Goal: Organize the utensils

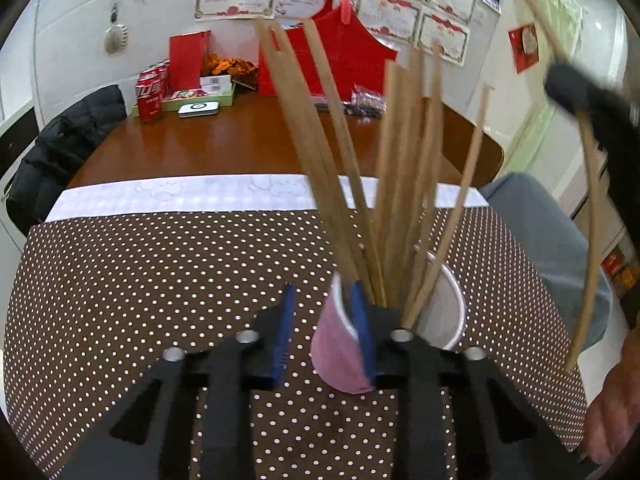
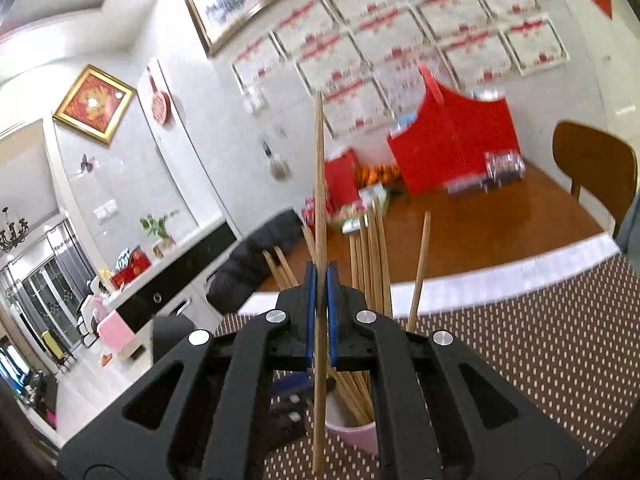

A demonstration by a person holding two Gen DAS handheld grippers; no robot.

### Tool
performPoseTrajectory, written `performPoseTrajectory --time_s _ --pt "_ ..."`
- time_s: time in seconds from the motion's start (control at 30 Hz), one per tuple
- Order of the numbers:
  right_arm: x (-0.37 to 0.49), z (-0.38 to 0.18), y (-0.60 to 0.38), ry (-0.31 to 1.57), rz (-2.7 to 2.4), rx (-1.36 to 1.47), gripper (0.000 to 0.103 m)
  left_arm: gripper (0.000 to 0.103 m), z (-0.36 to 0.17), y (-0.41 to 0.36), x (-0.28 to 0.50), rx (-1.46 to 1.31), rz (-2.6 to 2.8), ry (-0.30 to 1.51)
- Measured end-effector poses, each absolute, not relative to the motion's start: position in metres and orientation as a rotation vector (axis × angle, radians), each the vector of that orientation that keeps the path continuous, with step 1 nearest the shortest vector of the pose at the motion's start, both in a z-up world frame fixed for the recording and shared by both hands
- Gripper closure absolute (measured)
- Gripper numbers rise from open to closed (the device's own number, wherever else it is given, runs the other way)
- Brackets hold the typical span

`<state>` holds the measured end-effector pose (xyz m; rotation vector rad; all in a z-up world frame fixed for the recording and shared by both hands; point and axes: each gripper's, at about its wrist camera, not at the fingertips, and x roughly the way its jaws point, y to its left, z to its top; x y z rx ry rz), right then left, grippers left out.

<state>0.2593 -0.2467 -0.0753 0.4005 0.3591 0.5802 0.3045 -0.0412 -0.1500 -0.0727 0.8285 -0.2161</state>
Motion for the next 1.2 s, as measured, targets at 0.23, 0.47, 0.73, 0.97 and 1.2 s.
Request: performPoseTrajectory --time_s 0.23,0.47,0.73,0.97,1.2 --pt "0.26 -0.074 -0.242 0.207 0.547 0.362 0.098 0.094 -0.15 -0.051 0.302 -0.054 -0.199 0.828" --pt "0.265 -0.091 -0.236 0.134 0.495 0.338 0.098 0.095 -0.15 -0.049 0.3 -0.076 -0.202 0.825" --pt "0.272 -0.114 -0.231 0.135 0.49 0.326 0.098 0.095 -0.151 -0.046 0.302 -0.105 -0.215 0.825" --pt "0.272 -0.128 -0.224 0.15 0.491 0.314 0.097 0.095 -0.153 -0.044 0.306 -0.107 -0.222 0.823" --pt "0.272 -0.131 -0.224 0.185 0.5 0.312 0.094 0.095 -0.155 -0.043 0.306 -0.109 -0.225 0.818"
